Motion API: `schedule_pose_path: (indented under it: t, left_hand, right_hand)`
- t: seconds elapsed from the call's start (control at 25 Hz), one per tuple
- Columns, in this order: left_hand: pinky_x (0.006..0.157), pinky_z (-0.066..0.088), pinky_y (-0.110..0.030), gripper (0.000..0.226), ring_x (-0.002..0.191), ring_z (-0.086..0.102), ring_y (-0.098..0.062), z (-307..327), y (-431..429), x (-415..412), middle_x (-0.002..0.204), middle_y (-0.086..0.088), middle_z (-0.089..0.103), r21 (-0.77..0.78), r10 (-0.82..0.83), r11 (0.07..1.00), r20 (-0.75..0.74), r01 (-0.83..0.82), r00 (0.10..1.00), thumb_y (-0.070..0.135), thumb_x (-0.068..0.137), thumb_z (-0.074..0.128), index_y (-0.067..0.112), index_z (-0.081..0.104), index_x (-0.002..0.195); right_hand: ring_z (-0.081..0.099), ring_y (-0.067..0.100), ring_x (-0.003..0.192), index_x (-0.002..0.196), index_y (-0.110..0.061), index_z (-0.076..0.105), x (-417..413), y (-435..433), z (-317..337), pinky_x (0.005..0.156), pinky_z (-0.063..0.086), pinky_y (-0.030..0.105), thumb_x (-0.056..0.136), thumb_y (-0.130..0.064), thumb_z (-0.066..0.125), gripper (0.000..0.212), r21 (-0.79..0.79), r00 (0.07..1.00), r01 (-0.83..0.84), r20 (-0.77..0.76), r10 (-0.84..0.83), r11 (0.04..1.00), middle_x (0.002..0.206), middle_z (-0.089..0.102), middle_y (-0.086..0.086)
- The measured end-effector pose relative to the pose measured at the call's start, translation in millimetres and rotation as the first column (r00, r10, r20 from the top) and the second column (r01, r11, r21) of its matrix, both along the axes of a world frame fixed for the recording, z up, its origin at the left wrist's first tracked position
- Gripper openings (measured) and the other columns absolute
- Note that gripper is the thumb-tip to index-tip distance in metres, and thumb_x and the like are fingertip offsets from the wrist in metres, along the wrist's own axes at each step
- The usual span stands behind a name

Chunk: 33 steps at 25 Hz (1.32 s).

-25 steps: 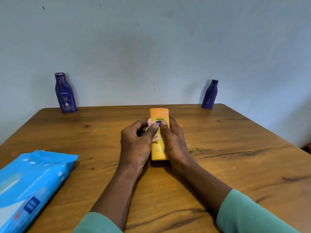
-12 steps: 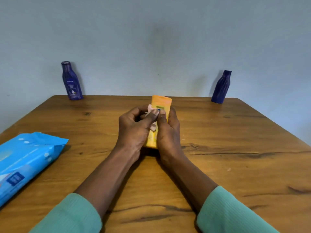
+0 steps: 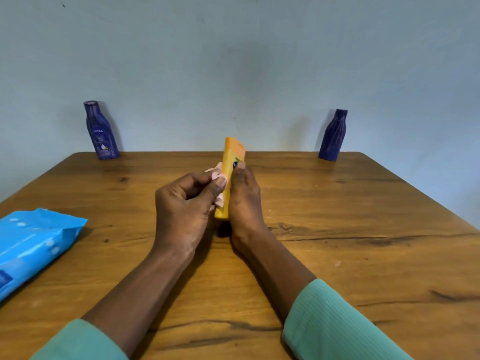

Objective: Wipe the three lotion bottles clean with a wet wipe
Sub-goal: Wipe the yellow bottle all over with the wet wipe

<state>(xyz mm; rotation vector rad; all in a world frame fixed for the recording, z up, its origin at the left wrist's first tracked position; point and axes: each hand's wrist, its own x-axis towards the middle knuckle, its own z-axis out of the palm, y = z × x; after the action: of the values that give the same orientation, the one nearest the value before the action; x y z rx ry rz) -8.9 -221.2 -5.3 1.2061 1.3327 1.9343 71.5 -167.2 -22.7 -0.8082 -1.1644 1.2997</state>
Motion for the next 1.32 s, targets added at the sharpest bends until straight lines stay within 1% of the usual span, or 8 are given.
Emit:
schedule_pose_path:
  t: [0.16,0.28,0.52,0.72,0.88,1.0,1.16,1.32]
  left_hand:
    - [0.066,0.055,-0.014,0.004,0.071,0.073,-0.005,6,1,-5,0.075,0.001,0.078,0.068,0.131,0.989,-0.049,-0.128,0.99,0.012,0.086,0.083,0.014,0.079,0.084]
    - [0.06,0.053,-0.013,0.012,0.061,0.07,-0.004,18,6,-22,0.073,-0.004,0.076,0.14,0.274,0.954,-0.034,-0.267,0.961,0.012,0.088,0.081,0.0,0.078,0.086]
    - [0.066,0.057,-0.016,0.004,0.076,0.075,-0.004,-3,-8,0,0.081,0.008,0.078,0.091,0.214,0.975,-0.166,-0.201,0.963,0.016,0.087,0.083,0.017,0.081,0.091]
    - [0.066,0.059,-0.02,0.008,0.077,0.077,-0.011,2,-2,-6,0.079,0.002,0.08,0.042,0.148,0.987,0.115,-0.153,0.982,0.01,0.084,0.084,0.017,0.08,0.085]
    - [0.066,0.059,-0.023,0.009,0.072,0.074,-0.01,6,2,-19,0.074,0.003,0.079,0.049,0.207,0.974,0.209,-0.222,0.956,0.009,0.085,0.083,0.017,0.079,0.083]
    - [0.067,0.06,-0.028,0.003,0.073,0.075,-0.009,-4,-3,-13,0.077,0.003,0.079,0.034,0.2,0.979,0.029,-0.201,0.979,0.015,0.086,0.083,0.016,0.08,0.085]
    - [0.074,0.064,-0.038,0.007,0.083,0.077,-0.009,-13,-9,2,0.085,0.008,0.08,0.016,0.136,0.991,-0.213,-0.136,0.967,0.019,0.086,0.082,0.018,0.081,0.093]
    - [0.071,0.065,-0.038,0.007,0.081,0.077,-0.008,-8,-6,-7,0.084,0.007,0.079,0.031,0.196,0.981,-0.209,-0.194,0.958,0.021,0.085,0.084,0.02,0.081,0.09]
  right_hand:
    - [0.075,0.021,0.109,0.134,-0.017,0.067,-4,-1,3,0.096,0.062,0.044,0.114,-0.039,0.042,0.039,0.059,0.999,-0.036,0.006,0.036,0.998,0.115,0.078,0.004]
    - [0.073,0.02,0.117,0.139,-0.014,0.066,-14,-7,0,0.102,0.059,0.04,0.114,-0.029,0.044,0.036,0.155,0.993,-0.112,0.047,0.106,0.982,0.125,0.076,0.006]
    - [0.075,0.03,0.112,0.132,-0.022,0.068,-10,-2,-1,0.1,0.058,0.061,0.111,-0.045,0.043,0.04,0.07,0.999,-0.038,0.002,0.038,0.997,0.116,0.077,0.011]
    - [0.074,0.025,0.113,0.135,-0.026,0.066,-10,-3,-2,0.101,0.058,0.059,0.11,-0.052,0.041,0.044,0.103,0.994,-0.056,0.1,0.046,0.993,0.119,0.077,0.003]
    - [0.071,0.012,0.115,0.143,-0.037,0.058,-18,-4,-10,0.1,0.059,0.051,0.109,-0.055,0.04,0.043,0.208,0.963,-0.111,0.266,0.053,0.972,0.123,0.074,-0.009]
    - [0.073,0.012,0.104,0.134,-0.034,0.061,-13,-2,-10,0.093,0.06,0.05,0.11,-0.052,0.04,0.037,0.231,0.974,-0.021,0.225,-0.032,0.973,0.112,0.076,-0.006]
    - [0.068,0.013,0.082,0.116,-0.02,0.064,-1,5,-4,0.077,0.056,0.041,0.114,-0.044,0.037,0.036,0.045,0.996,0.06,0.062,-0.063,0.997,0.089,0.07,-0.002]
    - [0.073,0.015,0.093,0.126,-0.022,0.065,-3,4,-2,0.086,0.061,0.047,0.113,-0.045,0.04,0.037,0.141,0.984,0.002,0.176,-0.027,0.99,0.101,0.075,-0.002]
